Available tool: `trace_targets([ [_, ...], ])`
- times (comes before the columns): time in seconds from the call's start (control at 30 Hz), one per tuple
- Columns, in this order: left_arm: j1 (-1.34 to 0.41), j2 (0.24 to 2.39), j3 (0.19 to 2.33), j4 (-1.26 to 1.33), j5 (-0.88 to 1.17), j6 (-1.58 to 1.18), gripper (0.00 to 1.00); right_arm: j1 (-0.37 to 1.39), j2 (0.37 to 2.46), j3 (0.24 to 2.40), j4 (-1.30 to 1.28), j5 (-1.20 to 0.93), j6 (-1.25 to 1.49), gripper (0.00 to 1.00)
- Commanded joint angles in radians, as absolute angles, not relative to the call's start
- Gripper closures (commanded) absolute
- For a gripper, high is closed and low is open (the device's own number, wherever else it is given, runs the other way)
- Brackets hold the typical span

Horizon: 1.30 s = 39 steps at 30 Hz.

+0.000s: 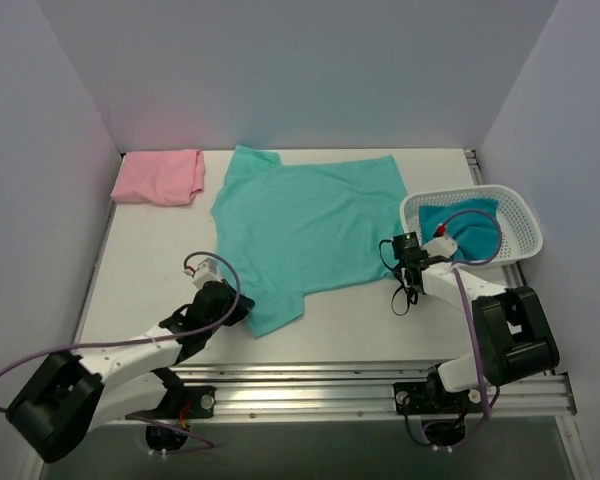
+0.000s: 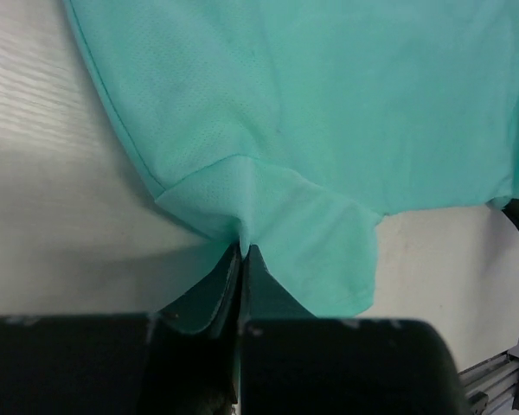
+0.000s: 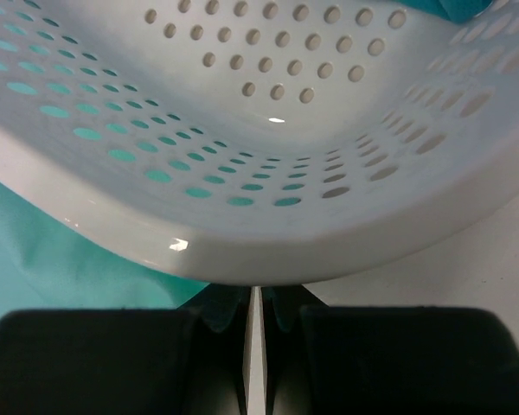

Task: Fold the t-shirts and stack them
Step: Flatten the tshirt out

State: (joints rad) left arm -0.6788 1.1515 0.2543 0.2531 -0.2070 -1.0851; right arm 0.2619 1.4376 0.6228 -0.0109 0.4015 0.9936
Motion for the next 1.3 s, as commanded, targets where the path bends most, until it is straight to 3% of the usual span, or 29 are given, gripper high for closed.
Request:
trace_targets([
  [0.0, -0.675, 0.886, 0.265, -0.134, -0.346, -1.04, 0.98, 0.281, 1.391, 0.606, -0.043, 0.413, 1.0, 1.0],
  [0.2, -0.67, 0.664, 0.244, -0.294, -0.359, -1.057, 0.98, 0.377, 1.397, 0.617, -0.064, 0.422, 1.029, 1.0],
  [0.6, -0.669, 0.603, 0.419, -0.514, -0.456, -1.017, 0.98, 0.463, 1.259, 0.627, -0.19, 0.477, 1.068, 1.0],
  [1.03, -0.612, 0.719, 0.551, -0.47, -0.514, -0.943, 0.98, 0.466, 1.278, 0.706, -0.213, 0.482, 1.034, 1.0],
  [1.27, -0.462, 0.853, 0.569, -0.324, -0.399, -0.93, 0.98, 0.468, 1.351, 0.801, -0.143, 0.492, 0.974, 1.0],
])
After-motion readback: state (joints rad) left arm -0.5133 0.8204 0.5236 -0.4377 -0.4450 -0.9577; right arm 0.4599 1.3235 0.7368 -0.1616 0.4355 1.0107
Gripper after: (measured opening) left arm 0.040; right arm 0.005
